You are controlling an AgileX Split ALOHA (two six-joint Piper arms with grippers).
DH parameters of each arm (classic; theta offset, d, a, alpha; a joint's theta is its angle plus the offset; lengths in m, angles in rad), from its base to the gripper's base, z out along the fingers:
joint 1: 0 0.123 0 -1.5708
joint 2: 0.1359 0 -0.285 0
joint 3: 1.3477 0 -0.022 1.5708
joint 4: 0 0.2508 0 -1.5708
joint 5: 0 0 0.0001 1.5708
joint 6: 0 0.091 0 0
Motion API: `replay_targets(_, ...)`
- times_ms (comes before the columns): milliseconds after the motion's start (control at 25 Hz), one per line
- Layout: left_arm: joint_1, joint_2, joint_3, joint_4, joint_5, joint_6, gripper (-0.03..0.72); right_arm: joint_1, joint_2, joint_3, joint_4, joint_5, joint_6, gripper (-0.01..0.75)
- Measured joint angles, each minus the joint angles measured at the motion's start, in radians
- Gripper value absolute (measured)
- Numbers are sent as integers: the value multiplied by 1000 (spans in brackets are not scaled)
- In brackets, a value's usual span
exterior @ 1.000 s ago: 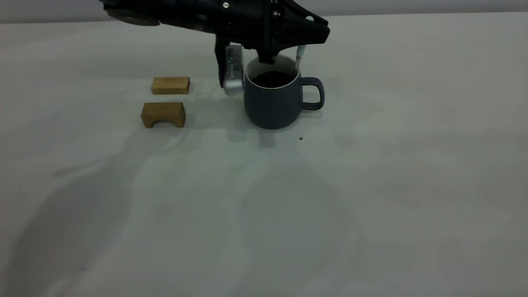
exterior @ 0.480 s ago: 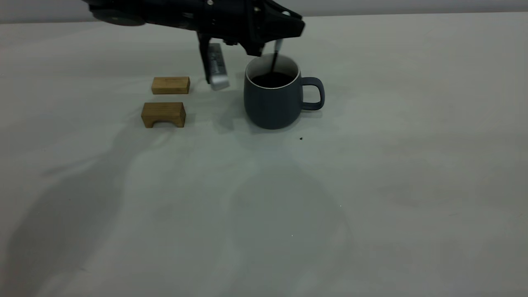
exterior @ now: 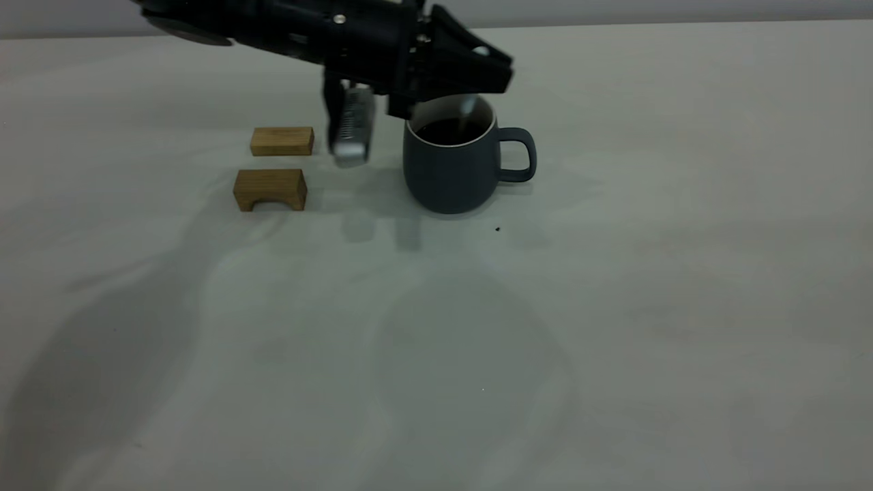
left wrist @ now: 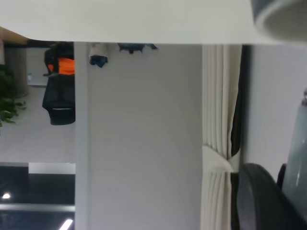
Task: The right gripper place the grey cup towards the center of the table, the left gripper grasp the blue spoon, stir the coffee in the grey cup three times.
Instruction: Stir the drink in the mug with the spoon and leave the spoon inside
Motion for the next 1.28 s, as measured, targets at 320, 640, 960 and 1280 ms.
replay_targets(320, -6, 0, 0, -139, -135, 16, 106, 0, 0, 0, 0, 0, 0, 535)
replay_targets(640, -75, 0, 0, -162, -137, 98, 106, 0, 0, 0, 0, 0, 0, 535)
replay_targets(960, -21, 0, 0, -28, -65, 101, 106, 0, 0, 0, 0, 0, 0, 535)
replay_targets(1280, 26, 0, -1, -28, -76, 101, 106, 0, 0, 0, 0, 0, 0, 535)
